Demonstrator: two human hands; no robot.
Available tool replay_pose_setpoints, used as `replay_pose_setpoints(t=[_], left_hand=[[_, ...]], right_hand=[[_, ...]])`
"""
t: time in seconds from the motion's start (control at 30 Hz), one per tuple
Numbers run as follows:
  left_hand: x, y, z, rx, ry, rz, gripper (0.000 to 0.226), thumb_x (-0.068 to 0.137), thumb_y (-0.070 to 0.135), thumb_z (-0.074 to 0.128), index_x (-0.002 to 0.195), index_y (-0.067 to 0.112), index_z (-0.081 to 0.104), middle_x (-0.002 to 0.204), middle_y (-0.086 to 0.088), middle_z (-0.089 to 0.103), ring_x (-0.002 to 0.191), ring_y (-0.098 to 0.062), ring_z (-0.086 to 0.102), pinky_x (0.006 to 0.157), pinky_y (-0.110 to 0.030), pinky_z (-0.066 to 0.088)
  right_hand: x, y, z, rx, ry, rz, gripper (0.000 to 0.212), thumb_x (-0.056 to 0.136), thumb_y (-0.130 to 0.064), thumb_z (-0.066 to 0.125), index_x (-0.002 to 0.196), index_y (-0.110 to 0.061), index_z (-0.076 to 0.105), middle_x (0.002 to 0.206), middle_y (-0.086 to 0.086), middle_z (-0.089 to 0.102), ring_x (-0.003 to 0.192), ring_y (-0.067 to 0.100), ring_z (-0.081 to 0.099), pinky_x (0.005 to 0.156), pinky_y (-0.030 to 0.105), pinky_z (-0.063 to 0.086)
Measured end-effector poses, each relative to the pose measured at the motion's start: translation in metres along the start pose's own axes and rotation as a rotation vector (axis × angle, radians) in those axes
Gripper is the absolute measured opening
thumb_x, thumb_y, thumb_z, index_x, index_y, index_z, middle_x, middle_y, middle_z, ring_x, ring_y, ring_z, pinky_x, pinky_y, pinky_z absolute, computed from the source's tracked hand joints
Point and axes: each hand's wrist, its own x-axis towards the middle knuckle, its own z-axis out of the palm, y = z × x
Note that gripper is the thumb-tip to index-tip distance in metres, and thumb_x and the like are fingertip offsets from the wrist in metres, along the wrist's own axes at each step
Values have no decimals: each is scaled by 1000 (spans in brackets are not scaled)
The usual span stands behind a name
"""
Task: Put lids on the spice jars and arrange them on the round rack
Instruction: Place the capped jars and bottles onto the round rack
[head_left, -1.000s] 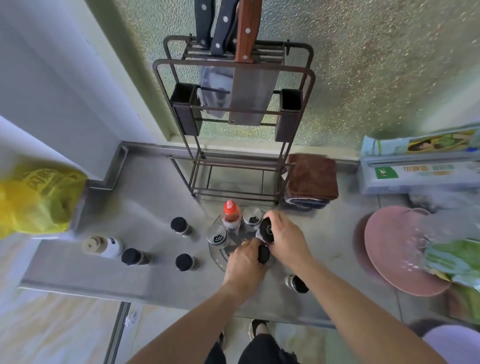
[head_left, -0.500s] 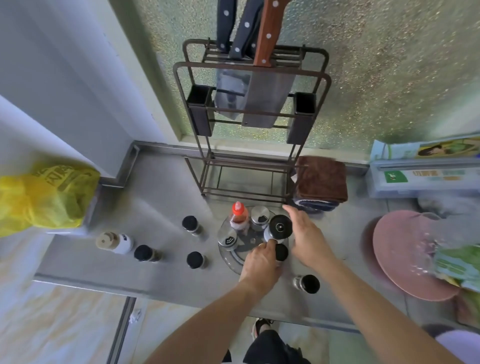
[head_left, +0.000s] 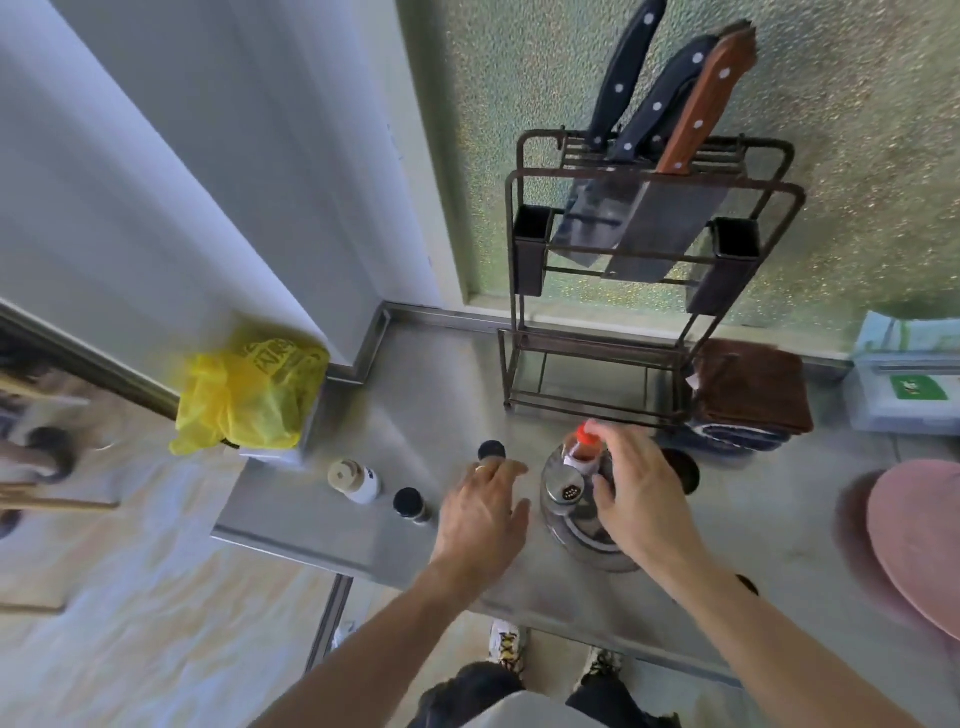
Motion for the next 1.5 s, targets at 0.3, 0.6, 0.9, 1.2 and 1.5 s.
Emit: replay_pose_setpoints(t=[0.3,0.6,0.9,1.2,1.5], left_hand=[[11,-165,-67,175,-22,-307,47,82,13,62,127,25,61,146,-10,45,132,-34,44,107,-47,44],[2,-236,-38,194,-158,-327,57,75,6,79,121,26,52,109,-6,55,91,-33,66,75,-39,56],[-4,-231,-51,208,14,-199,25,85,3,66,98,19,53,80,-8,56,65,-31,55,57,-34,45],[-1,-85,-115,39,122,210,50,74,18,83,114,16,54,96,3,68,81,-20,61,66,-28,47],[8,34,-9,-76,-200,358,60,82,35,71,132,27,39,108,0,66,96,-22,61,84,-38,53]], right_hand=[[6,-114,85,1,-241,-167,47,94,-16,61,137,-22,44,132,-1,53,117,20,57,92,33,54],[-6,-139,119,-53,-337,-94,45,95,-13,56,138,-22,43,133,-1,50,118,23,55,88,36,53],[-10,-137,120,18,-276,-43,44,97,-18,58,138,-22,43,135,-1,50,121,22,54,94,33,50],[-27,-113,83,214,50,39,61,89,-44,66,141,-26,39,129,-7,53,113,11,57,93,31,54],[-62,-16,59,190,176,338,44,72,-20,85,111,-27,64,111,-16,62,106,8,59,86,33,57]])
